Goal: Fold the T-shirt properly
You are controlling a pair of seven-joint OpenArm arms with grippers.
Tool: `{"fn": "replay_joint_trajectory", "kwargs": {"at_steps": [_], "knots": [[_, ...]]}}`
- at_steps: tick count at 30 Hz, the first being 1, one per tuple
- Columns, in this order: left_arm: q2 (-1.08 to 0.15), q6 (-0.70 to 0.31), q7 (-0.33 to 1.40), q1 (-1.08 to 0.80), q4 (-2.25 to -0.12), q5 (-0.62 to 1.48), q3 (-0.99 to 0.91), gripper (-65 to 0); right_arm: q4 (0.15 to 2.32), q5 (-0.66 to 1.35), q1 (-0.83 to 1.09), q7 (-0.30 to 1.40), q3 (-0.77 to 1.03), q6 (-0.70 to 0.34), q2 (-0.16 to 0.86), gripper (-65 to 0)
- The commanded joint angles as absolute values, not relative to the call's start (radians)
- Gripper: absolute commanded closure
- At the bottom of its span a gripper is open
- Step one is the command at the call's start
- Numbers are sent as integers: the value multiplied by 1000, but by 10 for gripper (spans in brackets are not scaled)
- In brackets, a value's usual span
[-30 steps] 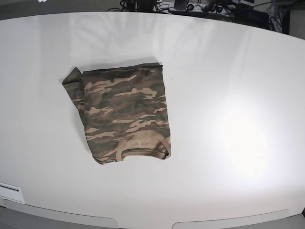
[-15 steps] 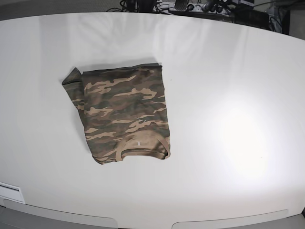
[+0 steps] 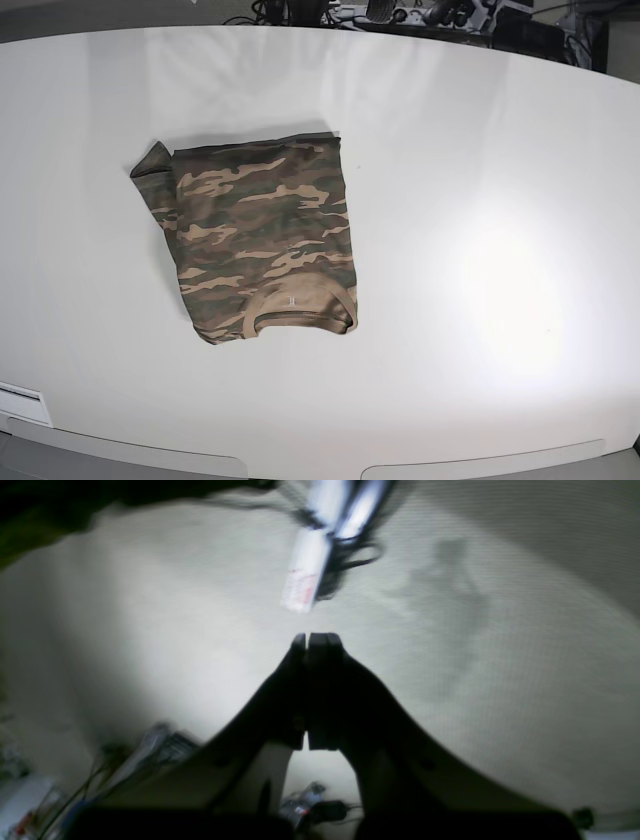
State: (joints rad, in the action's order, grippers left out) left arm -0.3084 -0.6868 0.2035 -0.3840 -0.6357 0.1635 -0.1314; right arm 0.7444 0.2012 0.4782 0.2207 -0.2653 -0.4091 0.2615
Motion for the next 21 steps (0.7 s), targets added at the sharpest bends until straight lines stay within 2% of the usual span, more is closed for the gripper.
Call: {"fn": "replay_joint_trajectory", "kwargs": {"at_steps": [1, 5, 11, 17, 21], "knots": [[-299, -686, 198, -373, -631, 145, -131, 0, 748, 205, 471, 211, -273, -387, 260, 0], [-229, -564, 198, -324, -617, 105, -131, 0, 748, 205, 427, 212, -276, -270, 222, 0], [-143, -354, 149, -321, -615, 116, -67, 0, 748, 204, 415, 208, -276, -242, 171, 0], [-123, -260, -3, -321, -585, 151, 125, 0, 748, 203, 414, 200, -276, -223, 154, 0], [-119, -205, -7, -318, -585, 232, 219, 0, 748, 173, 406, 191, -276, -227, 148, 0]]}}
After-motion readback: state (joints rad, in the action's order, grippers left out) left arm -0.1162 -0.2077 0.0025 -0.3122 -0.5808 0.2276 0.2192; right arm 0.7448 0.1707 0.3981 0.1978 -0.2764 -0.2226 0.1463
